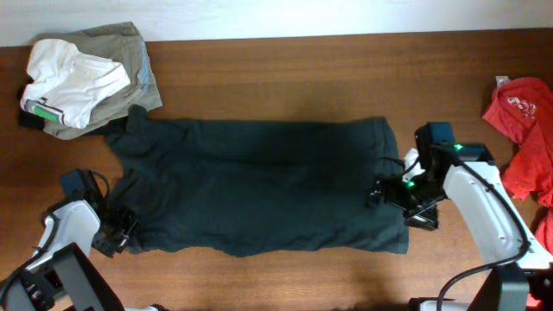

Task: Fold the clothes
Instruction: 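Move both grippers to the shirt's bottom left and right corners and grasp, then fold the bottom edge up over the top half with both grippers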

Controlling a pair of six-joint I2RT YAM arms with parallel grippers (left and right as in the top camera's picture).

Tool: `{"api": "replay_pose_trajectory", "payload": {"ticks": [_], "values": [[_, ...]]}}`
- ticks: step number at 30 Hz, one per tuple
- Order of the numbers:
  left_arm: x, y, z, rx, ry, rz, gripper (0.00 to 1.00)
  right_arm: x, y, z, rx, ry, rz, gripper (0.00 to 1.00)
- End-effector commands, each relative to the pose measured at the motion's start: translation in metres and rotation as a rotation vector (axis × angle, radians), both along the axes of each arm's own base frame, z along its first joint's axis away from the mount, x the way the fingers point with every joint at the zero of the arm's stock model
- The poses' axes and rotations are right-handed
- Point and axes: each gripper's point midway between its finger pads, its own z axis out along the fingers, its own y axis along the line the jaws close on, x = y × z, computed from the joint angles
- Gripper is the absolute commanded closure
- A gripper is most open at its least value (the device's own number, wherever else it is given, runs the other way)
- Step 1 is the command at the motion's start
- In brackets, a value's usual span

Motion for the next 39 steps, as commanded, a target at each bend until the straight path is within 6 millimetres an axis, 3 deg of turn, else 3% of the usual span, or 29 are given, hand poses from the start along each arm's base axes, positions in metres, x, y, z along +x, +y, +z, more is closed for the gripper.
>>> {"api": "replay_pose_trajectory", "payload": {"ticks": [1,5,9,14,16,19,22,24,26,31,32,33,36,39], "values": [[-0.016,-0.017,-0.025,-0.086,0.062,0.005,0.72,-0.013,-0.034,-0.003,-0.102,0.077,-0.145,0.01],[-0.014,-0.021,-0.025,-0.107,0.048,0.004,0.72,-0.034,-0.043,-0.011,-0.126,0.169,-0.244,0.01],[-0.014,-0.021,-0.025,-0.107,0.048,0.004,0.72,-0.061,-0.036,-0.043,-0.113,0.24,-0.274,0.01],[-0.017,-0.022,-0.025,-0.114,0.061,0.004,0.72,-0.06,-0.031,-0.06,-0.087,0.208,-0.29,0.03],[-0.017,-0.024,-0.025,-0.122,0.06,-0.013,0.74,-0.058,-0.023,-0.067,-0.038,0.189,-0.299,0.17],[-0.016,-0.026,-0.025,-0.136,0.053,-0.026,0.78,-0.062,-0.021,-0.076,-0.033,0.193,-0.316,0.3],[-0.016,-0.026,-0.025,-0.136,0.053,-0.026,0.78,-0.067,-0.02,-0.078,-0.033,0.207,-0.326,0.31],[-0.016,-0.026,-0.025,-0.135,0.053,-0.037,0.78,-0.064,-0.021,-0.08,-0.042,0.198,-0.343,0.39],[-0.016,-0.026,-0.024,-0.136,0.053,-0.044,0.81,-0.058,-0.023,-0.081,-0.043,0.174,-0.355,0.62],[-0.017,-0.027,-0.024,-0.136,0.053,-0.06,0.85,-0.05,-0.028,-0.084,-0.069,0.141,-0.368,0.66],[-0.017,-0.027,-0.024,-0.137,0.053,-0.06,0.85,-0.05,-0.029,-0.084,-0.071,0.141,-0.368,0.72],[-0.017,-0.027,-0.024,-0.136,0.053,-0.063,0.9,-0.05,-0.029,-0.084,-0.071,0.141,-0.368,0.95],[-0.015,-0.026,-0.015,-0.128,0.04,-0.075,0.99,-0.046,-0.03,-0.084,-0.077,0.133,-0.394,0.96],[-0.009,-0.024,0.017,-0.093,-0.019,-0.099,0.99,-0.03,-0.033,-0.068,-0.077,0.09,-0.395,0.96]]}}
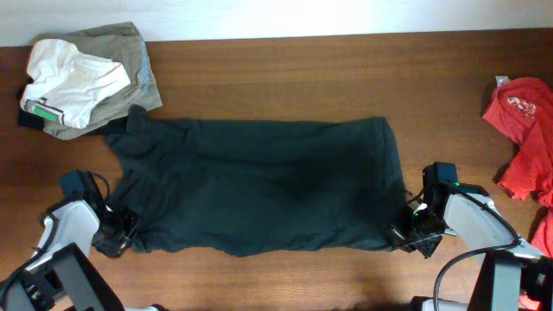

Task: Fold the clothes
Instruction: 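Fold the bottom edge up over the top half with both grippers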

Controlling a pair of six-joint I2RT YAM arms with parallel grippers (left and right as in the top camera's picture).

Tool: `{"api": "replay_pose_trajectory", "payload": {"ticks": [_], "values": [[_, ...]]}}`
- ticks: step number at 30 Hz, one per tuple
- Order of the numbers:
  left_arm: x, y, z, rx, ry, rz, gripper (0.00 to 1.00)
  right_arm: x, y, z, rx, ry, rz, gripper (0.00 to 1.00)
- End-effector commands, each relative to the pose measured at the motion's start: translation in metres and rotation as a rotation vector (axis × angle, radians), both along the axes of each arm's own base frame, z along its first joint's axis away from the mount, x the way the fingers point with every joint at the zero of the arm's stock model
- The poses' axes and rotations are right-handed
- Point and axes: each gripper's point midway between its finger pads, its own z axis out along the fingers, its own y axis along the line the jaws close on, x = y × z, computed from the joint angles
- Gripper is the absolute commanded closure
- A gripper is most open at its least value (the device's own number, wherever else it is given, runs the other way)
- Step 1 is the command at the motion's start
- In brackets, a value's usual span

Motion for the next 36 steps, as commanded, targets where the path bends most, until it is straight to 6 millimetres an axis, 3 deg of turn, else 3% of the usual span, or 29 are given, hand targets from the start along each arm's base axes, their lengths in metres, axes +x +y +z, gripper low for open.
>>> {"api": "replay_pose_trajectory", "payload": {"ticks": [1,5,12,16,19,22,26,27,28,30,31,32,33,35,36], "values": [[-0.002,-0.01,0.029,-0.009,-0.061,-0.038,0.99,0.028,-0.009,0.026,-0.035,-0.078,-0.016,0.96],[0.018,-0.006,0.078,0.071,-0.274,-0.046,0.99,0.075,-0.015,0.067,-0.053,-0.243,-0.016,0.96],[0.081,0.024,0.102,0.192,-0.533,-0.041,0.99,0.141,-0.024,0.082,-0.079,-0.518,-0.015,0.96],[0.106,0.022,0.08,0.153,-0.55,-0.036,0.99,0.153,-0.026,0.074,-0.082,-0.534,-0.015,0.96],[0.137,0.014,0.065,0.155,-0.598,-0.093,0.99,0.169,-0.029,0.058,-0.085,-0.551,-0.015,0.96],[0.185,0.001,0.059,0.18,-0.728,-0.15,0.99,0.193,-0.034,0.049,-0.096,-0.613,-0.014,0.96],[0.197,-0.006,0.042,0.196,-0.733,-0.173,0.98,0.213,-0.033,0.057,-0.107,-0.7,-0.004,0.96],[0.198,-0.004,0.037,0.202,-0.725,-0.169,0.43,0.218,-0.025,0.057,-0.11,-0.718,0.019,0.53],[0.198,-0.003,0.037,0.205,-0.726,-0.168,0.32,0.219,-0.022,0.057,-0.114,-0.721,0.033,0.32],[0.201,-0.005,0.044,0.203,-0.74,-0.187,0.25,0.221,-0.019,0.06,-0.132,-0.731,0.083,0.19],[0.202,-0.008,0.054,0.2,-0.746,-0.227,0.21,0.221,-0.024,0.067,-0.149,-0.716,0.1,0.08],[0.203,-0.008,0.067,0.214,-0.75,-0.258,0.2,0.218,-0.035,0.08,-0.18,-0.67,0.083,0.04],[0.204,-0.006,0.1,0.251,-0.767,-0.302,0.14,0.22,-0.046,0.102,-0.197,-0.653,0.083,0.0],[0.2,-0.008,0.142,0.263,-0.786,-0.312,0.02,0.219,-0.055,0.144,-0.206,-0.629,0.123,0.01],[0.193,-0.012,0.158,0.251,-0.783,-0.317,0.01,0.217,-0.052,0.165,-0.201,-0.621,0.17,0.01]]}}
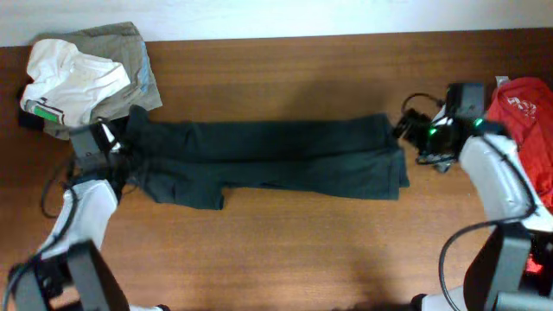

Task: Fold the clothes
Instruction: 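Fold the bottom edge up over the top half with both grippers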

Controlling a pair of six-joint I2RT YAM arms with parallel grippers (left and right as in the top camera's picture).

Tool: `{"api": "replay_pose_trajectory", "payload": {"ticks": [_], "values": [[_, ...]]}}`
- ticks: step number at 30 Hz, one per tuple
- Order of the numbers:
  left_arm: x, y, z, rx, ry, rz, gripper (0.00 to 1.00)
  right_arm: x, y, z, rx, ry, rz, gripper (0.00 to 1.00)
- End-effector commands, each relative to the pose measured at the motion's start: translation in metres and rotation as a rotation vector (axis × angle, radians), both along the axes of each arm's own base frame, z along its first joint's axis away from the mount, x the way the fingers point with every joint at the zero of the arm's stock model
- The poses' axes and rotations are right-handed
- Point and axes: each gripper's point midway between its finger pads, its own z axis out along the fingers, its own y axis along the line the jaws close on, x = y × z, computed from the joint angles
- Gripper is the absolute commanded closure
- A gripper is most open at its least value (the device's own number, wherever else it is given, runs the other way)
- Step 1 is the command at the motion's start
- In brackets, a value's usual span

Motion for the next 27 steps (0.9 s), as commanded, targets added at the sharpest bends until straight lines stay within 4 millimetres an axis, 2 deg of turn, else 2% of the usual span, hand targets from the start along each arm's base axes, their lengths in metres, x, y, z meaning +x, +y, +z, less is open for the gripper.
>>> {"api": "replay_pose_trajectory", "payload": {"ticks": [1,3,4,5,6,8,10,12,13,15,17,18,20,21,23,25,27], "values": [[-0.006,-0.013,0.077,0.015,-0.079,-0.075,0.01,0.007,-0.002,0.063,-0.057,-0.057,0.098,0.01],[-0.043,-0.042,0.047,-0.083,0.114,-0.125,0.04,0.0,0.008,0.066,-0.031,-0.027,0.119,0.01],[-0.056,-0.05,0.034,-0.104,0.195,-0.135,0.06,-0.002,0.012,0.063,-0.025,-0.014,0.128,0.01],[-0.079,-0.062,0.009,-0.122,0.336,-0.153,0.08,-0.004,0.018,0.058,-0.021,-0.002,0.144,0.01],[-0.089,-0.072,-0.011,-0.129,0.418,-0.177,0.19,-0.005,0.023,0.056,-0.019,0.004,0.157,0.01],[-0.089,-0.082,-0.039,-0.139,0.487,-0.208,0.25,-0.006,0.031,0.055,-0.018,0.009,0.177,0.01],[-0.086,-0.067,-0.064,-0.07,0.537,-0.172,0.25,-0.009,0.036,0.053,-0.016,0.022,0.189,0.01],[-0.081,-0.057,-0.078,-0.018,0.55,-0.162,0.25,-0.012,0.035,0.051,-0.018,0.035,0.19,0.01],[-0.083,-0.057,-0.088,-0.006,0.574,-0.204,0.25,-0.012,0.035,0.05,-0.03,0.033,0.207,0.01],[-0.086,-0.059,-0.096,0.0,0.599,-0.246,0.25,-0.014,0.035,0.047,-0.028,0.04,0.207,0.01],[-0.083,-0.068,-0.096,-0.032,0.576,-0.312,0.32,-0.015,0.035,0.041,-0.027,0.044,0.207,0.01],[-0.081,-0.071,-0.095,-0.043,0.564,-0.323,0.43,-0.015,0.035,0.038,-0.026,0.047,0.207,0.01],[-0.082,-0.072,-0.095,-0.049,0.569,-0.324,0.74,-0.019,0.035,0.032,-0.023,0.061,0.207,0.01],[-0.082,-0.072,-0.092,-0.049,0.571,-0.324,0.84,-0.02,0.036,0.03,-0.022,0.067,0.207,0.01],[-0.078,-0.072,-0.078,-0.054,0.561,-0.327,0.94,-0.024,0.036,0.023,-0.017,0.085,0.207,0.01],[-0.065,-0.077,-0.041,-0.072,0.497,-0.341,0.98,-0.03,0.037,0.016,-0.013,0.108,0.208,0.01],[-0.054,-0.077,-0.014,-0.062,0.44,-0.343,0.98,-0.032,0.037,0.013,-0.01,0.117,0.208,0.01]]}}
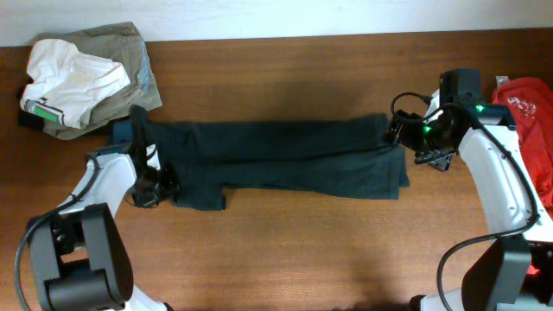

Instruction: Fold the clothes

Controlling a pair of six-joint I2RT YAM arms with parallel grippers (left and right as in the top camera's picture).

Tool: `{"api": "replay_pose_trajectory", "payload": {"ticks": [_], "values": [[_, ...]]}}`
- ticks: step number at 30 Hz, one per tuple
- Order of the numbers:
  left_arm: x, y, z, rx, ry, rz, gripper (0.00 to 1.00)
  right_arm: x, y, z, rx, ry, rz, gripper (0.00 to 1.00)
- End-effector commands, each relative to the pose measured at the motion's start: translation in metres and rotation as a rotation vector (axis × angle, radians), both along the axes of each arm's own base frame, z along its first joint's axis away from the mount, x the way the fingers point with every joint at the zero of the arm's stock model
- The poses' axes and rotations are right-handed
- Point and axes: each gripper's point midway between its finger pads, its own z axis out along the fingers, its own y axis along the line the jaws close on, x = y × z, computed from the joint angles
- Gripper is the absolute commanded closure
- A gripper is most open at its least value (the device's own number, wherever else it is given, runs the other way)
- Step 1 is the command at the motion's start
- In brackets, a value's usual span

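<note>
A dark green shirt [276,155] lies across the middle of the table, folded lengthwise into a long narrow band. Its lower layer sticks out at the left [194,194] and along the right end. My left gripper [149,186] rests low on the shirt's left end, beside the sleeve. My right gripper [396,134] is at the shirt's upper right corner, touching the edge of the cloth. From overhead, neither gripper's fingers show clearly enough to tell whether they are open or shut.
A pile of white and olive clothes [82,73] sits at the back left corner. A red garment [523,108] lies at the right edge, just behind my right arm. The brown wooden table [285,259] shows in front of the shirt.
My left gripper has moved from the shirt's upper left corner down to its lower left end. My right gripper has shifted slightly left onto the upper right corner. The shirt's fold is unchanged.
The shirt first lay spread flat, with my grippers at its lower left corner and right edge. Then both grippers were at the two bottom corners. After that the bottom half lay folded up over the top, grippers at the far edge. Now the left one is lower down.
</note>
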Motion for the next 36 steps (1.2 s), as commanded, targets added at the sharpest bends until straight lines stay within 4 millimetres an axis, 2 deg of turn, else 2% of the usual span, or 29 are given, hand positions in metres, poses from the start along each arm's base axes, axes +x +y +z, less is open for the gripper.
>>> {"api": "replay_pose_trajectory", "payload": {"ticks": [1,5,11,14,17,20,21,22,23,24,26,28,29,30,31,33,35,36], "values": [[0.037,-0.003,0.061,-0.014,-0.192,-0.021,0.98,-0.004,0.003,-0.006,0.002,0.016,0.015,0.01],[0.051,-0.001,0.068,-0.006,-0.255,-0.022,0.97,-0.006,0.004,-0.006,0.009,0.02,0.017,0.01],[0.092,0.005,0.081,0.008,-0.42,0.017,0.97,-0.011,0.005,-0.007,0.012,0.043,0.017,0.01],[0.103,0.007,0.069,0.005,-0.429,0.03,0.95,-0.013,0.005,-0.008,0.013,0.053,0.017,0.01],[0.12,0.009,0.052,0.003,-0.452,0.047,0.87,-0.016,0.005,-0.008,0.014,0.065,0.017,0.01],[0.134,0.011,0.04,0.005,-0.479,0.054,0.87,-0.018,0.005,-0.009,0.015,0.072,0.017,0.01],[0.141,0.012,0.041,0.007,-0.507,0.053,0.8,-0.018,0.005,-0.009,0.015,0.073,0.017,0.01],[0.145,0.013,0.044,0.01,-0.528,0.053,0.65,-0.018,0.005,-0.009,0.015,0.073,0.017,0.01],[0.152,0.014,0.053,0.015,-0.564,0.051,0.27,-0.019,0.006,-0.009,0.015,0.079,0.017,0.01],[0.155,0.015,0.064,0.018,-0.589,0.051,0.13,-0.02,0.005,-0.009,0.015,0.079,0.017,0.01],[0.15,0.015,0.07,0.019,-0.582,0.047,0.13,-0.017,0.005,-0.01,0.014,0.067,0.017,0.01],[0.138,0.019,0.069,0.05,-0.534,0.055,0.13,-0.008,0.005,-0.013,0.01,0.03,0.018,0.02],[0.127,0.019,0.069,0.058,-0.492,0.06,0.2,-0.007,0.004,-0.017,0.009,0.023,0.018,0.14],[0.115,0.017,0.073,0.053,-0.458,0.059,0.33,-0.009,0.005,-0.022,0.01,0.026,0.018,0.31],[0.105,0.016,0.075,0.05,-0.426,0.056,0.58,-0.008,0.006,-0.027,0.01,0.025,0.021,0.49],[0.086,0.013,0.065,0.051,-0.346,0.024,0.86,-0.002,0.013,-0.033,0.016,0.015,0.041,0.72],[0.064,0.011,0.046,0.038,-0.224,0.025,0.89,0.008,0.04,-0.052,0.061,0.029,0.104,0.91],[0.059,0.01,0.041,0.034,-0.194,0.025,0.89,0.008,0.048,-0.063,0.062,0.056,0.119,0.96]]}}
